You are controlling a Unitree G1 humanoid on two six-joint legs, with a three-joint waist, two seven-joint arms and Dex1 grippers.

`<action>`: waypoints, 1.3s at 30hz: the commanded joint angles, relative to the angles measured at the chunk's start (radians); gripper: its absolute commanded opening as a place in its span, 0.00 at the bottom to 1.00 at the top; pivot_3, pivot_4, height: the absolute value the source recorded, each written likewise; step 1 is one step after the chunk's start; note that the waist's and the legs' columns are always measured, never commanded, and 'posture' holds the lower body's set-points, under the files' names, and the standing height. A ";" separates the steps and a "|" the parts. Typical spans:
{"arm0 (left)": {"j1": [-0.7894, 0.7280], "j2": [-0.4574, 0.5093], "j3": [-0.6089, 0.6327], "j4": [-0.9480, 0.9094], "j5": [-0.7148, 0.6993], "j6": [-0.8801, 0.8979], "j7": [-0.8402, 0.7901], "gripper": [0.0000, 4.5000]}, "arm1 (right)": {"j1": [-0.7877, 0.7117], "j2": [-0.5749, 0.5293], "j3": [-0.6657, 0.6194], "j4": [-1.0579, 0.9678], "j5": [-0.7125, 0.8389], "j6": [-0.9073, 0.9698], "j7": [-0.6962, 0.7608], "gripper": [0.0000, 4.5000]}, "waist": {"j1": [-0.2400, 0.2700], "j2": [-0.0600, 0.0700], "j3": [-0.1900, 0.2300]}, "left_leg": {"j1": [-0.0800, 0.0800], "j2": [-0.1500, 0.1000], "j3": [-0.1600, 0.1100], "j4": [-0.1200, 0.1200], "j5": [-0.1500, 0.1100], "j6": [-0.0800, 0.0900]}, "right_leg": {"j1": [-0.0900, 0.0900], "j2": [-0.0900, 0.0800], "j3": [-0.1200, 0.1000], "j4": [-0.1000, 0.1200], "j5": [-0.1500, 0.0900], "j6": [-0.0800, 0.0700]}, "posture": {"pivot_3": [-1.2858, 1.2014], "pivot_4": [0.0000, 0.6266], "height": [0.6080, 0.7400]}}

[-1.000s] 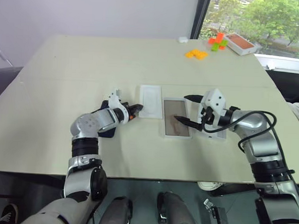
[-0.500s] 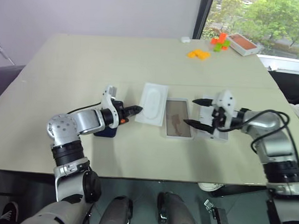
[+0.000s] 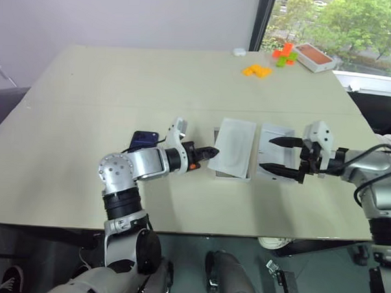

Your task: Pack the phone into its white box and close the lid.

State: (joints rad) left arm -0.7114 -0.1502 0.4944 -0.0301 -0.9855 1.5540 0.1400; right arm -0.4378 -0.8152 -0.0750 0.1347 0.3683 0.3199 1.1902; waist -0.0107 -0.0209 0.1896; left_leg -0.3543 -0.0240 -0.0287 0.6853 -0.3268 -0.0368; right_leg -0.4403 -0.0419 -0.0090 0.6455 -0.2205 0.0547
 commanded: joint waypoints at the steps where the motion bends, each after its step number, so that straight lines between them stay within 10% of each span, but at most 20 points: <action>1: -0.009 0.012 -0.029 0.008 0.056 -0.073 0.009 0.01 | -0.024 0.007 -0.018 -0.015 -0.001 -0.029 -0.018 1.00 | 0.000 0.000 0.000 | 0.000 0.000 0.000 0.000 0.000 0.000 | 0.000 0.000 0.000 0.000 0.000 0.000 | 0.52 0.24 1.00; 23: -0.008 -0.059 -0.065 0.075 0.109 -0.184 0.022 0.01 | -0.053 0.048 0.006 0.037 -0.050 -0.100 -0.059 1.00 | 0.001 0.000 0.000 | -0.001 0.000 0.000 0.000 0.000 0.000 | 0.000 0.000 0.000 -0.001 0.000 0.000 | 0.52 0.24 1.00; 32: -0.024 -0.024 -0.104 0.083 0.099 -0.197 -0.036 0.86 | -0.054 0.063 0.013 0.034 -0.060 -0.109 -0.078 1.00 | 0.001 0.000 0.000 | -0.001 0.000 0.000 0.000 0.000 0.000 | 0.000 0.000 0.000 -0.001 0.000 0.000 | 0.52 0.24 1.00; 39: -0.010 0.077 -0.177 0.023 0.126 -0.239 -0.140 0.86 | -0.061 0.081 0.017 0.027 -0.056 -0.077 -0.095 1.00 | -0.002 0.000 0.000 | 0.000 0.000 0.000 0.000 0.000 0.000 | 0.000 0.000 0.000 -0.001 0.000 0.000 | 0.52 0.24 1.00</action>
State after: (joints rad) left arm -0.7132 -0.1030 0.3382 0.0477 -0.8615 1.3445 0.0437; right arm -0.4788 -0.7361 -0.0488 0.1827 0.2992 0.2366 1.1027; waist -0.0128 -0.0210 0.1896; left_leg -0.3544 -0.0243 -0.0289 0.6852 -0.3264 -0.0373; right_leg -0.4402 -0.0421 -0.0089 0.6451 -0.2206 0.0547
